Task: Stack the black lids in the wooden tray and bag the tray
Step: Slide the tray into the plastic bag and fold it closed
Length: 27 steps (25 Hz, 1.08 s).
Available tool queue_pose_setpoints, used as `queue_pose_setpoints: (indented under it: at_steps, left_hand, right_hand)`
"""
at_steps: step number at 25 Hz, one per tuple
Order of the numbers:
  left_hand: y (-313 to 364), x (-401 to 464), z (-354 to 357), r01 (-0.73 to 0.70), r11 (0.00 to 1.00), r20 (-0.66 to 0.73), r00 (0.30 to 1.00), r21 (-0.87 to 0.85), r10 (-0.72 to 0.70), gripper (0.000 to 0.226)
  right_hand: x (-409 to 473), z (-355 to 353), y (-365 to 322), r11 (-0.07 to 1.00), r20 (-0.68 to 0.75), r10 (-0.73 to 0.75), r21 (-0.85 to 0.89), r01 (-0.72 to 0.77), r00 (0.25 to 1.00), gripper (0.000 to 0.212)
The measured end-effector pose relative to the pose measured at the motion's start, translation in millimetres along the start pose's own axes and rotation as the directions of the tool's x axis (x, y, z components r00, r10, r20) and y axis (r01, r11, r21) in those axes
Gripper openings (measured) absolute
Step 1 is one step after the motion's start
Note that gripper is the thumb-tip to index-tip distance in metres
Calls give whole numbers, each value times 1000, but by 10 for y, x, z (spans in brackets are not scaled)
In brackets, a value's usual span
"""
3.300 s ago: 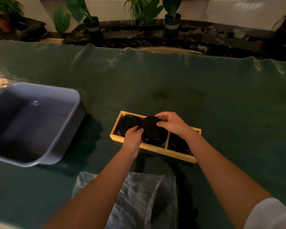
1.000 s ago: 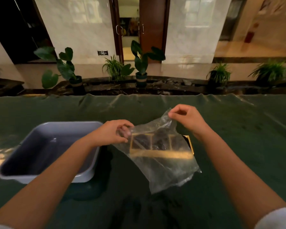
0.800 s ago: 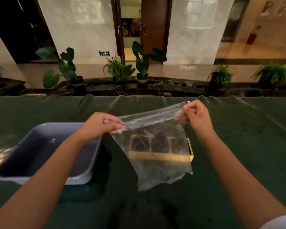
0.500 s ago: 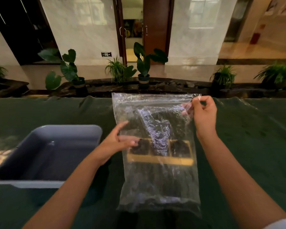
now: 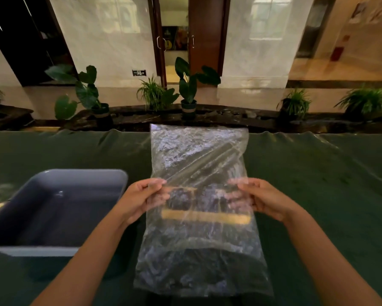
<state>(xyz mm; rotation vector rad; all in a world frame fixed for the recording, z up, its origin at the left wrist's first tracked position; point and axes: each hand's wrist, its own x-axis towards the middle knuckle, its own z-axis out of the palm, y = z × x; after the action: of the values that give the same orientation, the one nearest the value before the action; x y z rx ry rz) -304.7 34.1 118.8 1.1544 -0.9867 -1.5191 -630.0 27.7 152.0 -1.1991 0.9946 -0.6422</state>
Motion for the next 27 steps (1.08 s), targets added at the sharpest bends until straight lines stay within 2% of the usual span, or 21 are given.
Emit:
queue_pose_setpoints:
  at_steps: [3,5,8,10,12,14,17,19,21,22,24,26,27]
  left_hand:
    - [30,-62,-30,2,995,129,992,104,-15,28]
    - [49,-79,-28,5,988,129,991,157,-26,19]
    - [83,-101,-42,26,983,139,989,179,-52,23]
    - [111,-147,-55,46,984,215,973,169,-83,26]
    - [110,-166,-86,47,997,251,966,68,-63,31]
    - [124,-170,-96,53,996,239,970,-78,-33,33]
    - [189,-172,-83,116,959,198,978,-257,-65,40]
    - [269,-179,-71,115,980,233,969,-164,-75,43]
    - [358,-209,-34,3,995,248,968,100,-28,17]
    - [403,-212,-7,-38,977,255,967,211,-17,18]
    - [480,-204,44,-113,912,264,964,393,6,42]
    - [552,-193,121,-217,836,280,957,504,80,51]
    - [581,-188,173,-264,802,313,944,536,102,52]
  right_hand:
    - [24,-45,36,996,-113,-60,-66,53,992,23]
    - [6,-123,14,991,-116,-69,-120,55,991,22]
    - [-41,-210,28,986,-89,-59,-160,44,994,25]
    - [-62,-235,47,992,-98,-112,-67,105,989,30]
    - [-63,-206,77,979,-91,-167,102,176,982,34]
    - [-48,-172,99,954,-88,-188,219,203,978,38]
    - [-53,-159,42,939,-77,-191,277,205,979,30]
    - [-63,-166,-4,946,-74,-155,277,169,985,40]
    - [-78,-154,-38,974,-120,-186,108,199,975,30]
    - [-78,-160,-38,976,-139,-208,29,214,968,21]
    - [-74,-151,-50,977,-160,-202,-105,187,966,19]
    - [-53,-90,-97,916,-241,-248,-375,146,938,38]
    - [-48,-13,-162,818,-258,-325,-559,133,910,54]
